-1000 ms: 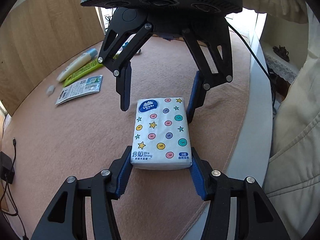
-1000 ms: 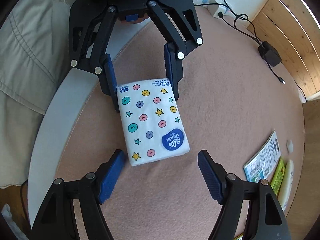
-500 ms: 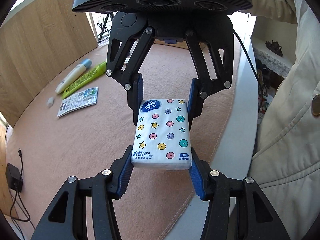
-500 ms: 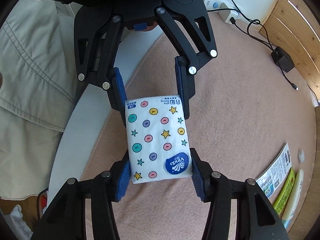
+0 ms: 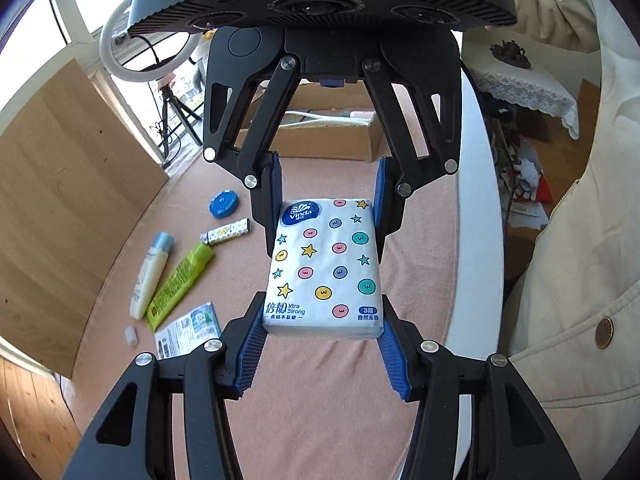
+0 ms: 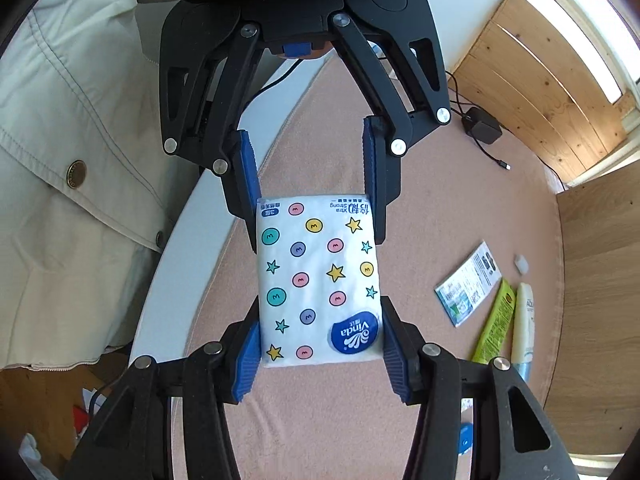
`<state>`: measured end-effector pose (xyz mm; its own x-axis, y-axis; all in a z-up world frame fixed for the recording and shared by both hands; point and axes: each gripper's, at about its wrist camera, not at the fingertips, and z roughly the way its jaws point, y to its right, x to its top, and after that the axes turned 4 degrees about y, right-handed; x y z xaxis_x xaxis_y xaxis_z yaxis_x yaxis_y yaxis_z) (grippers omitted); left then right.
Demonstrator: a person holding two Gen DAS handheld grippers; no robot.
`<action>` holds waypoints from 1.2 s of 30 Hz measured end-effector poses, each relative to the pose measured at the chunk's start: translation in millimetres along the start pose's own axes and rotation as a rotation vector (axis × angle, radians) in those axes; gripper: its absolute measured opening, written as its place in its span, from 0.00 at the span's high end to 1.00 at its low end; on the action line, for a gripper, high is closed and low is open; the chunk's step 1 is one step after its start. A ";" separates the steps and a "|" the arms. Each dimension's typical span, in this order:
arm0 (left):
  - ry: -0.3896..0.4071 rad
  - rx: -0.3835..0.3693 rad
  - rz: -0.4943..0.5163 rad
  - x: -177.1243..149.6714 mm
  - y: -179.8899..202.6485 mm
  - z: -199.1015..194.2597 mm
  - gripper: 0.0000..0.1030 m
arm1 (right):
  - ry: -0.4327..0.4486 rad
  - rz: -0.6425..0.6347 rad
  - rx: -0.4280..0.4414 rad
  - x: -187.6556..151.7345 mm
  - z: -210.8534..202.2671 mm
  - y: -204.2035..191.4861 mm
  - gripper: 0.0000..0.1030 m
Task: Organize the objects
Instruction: 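Carry the tissue pack with both tools into the cardboard box and open both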
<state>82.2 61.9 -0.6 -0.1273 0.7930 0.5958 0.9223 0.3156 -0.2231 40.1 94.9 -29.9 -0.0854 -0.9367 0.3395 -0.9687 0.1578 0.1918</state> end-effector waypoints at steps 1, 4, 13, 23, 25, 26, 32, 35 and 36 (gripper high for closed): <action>0.002 -0.002 0.016 7.7 -2.1 3.5 0.46 | -0.005 0.010 -0.013 -5.3 -5.5 1.3 0.53; 0.012 -0.022 0.062 29.8 -5.8 15.9 0.46 | -0.024 0.046 -0.048 -25.9 -23.2 0.7 0.53; 0.038 -0.093 0.208 106.3 2.8 69.5 0.46 | -0.087 0.166 -0.113 -83.5 -50.0 0.4 0.53; 0.069 -0.171 0.321 188.1 4.3 134.0 0.46 | -0.124 0.302 -0.173 -156.4 -81.7 -10.8 0.54; 0.080 -0.184 0.332 203.0 6.7 146.2 0.46 | -0.131 0.327 -0.180 -170.5 -86.4 -9.6 0.54; 0.086 -0.191 0.335 210.7 7.6 152.1 0.46 | -0.137 0.338 -0.183 -176.9 -86.8 -6.9 0.54; 0.110 -0.229 0.348 251.7 11.0 188.1 0.46 | -0.168 0.391 -0.187 -221.2 -101.7 -8.7 0.54; 0.118 -0.246 0.347 265.4 11.1 205.9 0.46 | -0.182 0.411 -0.184 -237.9 -106.7 -12.6 0.54; 0.121 -0.250 0.346 268.5 11.2 210.7 0.46 | -0.185 0.417 -0.182 -243.0 -106.6 -13.4 0.54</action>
<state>-18.6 388.2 -5.7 0.2341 0.7582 0.6085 0.9649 -0.1048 -0.2407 98.7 353.7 -16.8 -0.5137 -0.8191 0.2553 -0.7877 0.5682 0.2381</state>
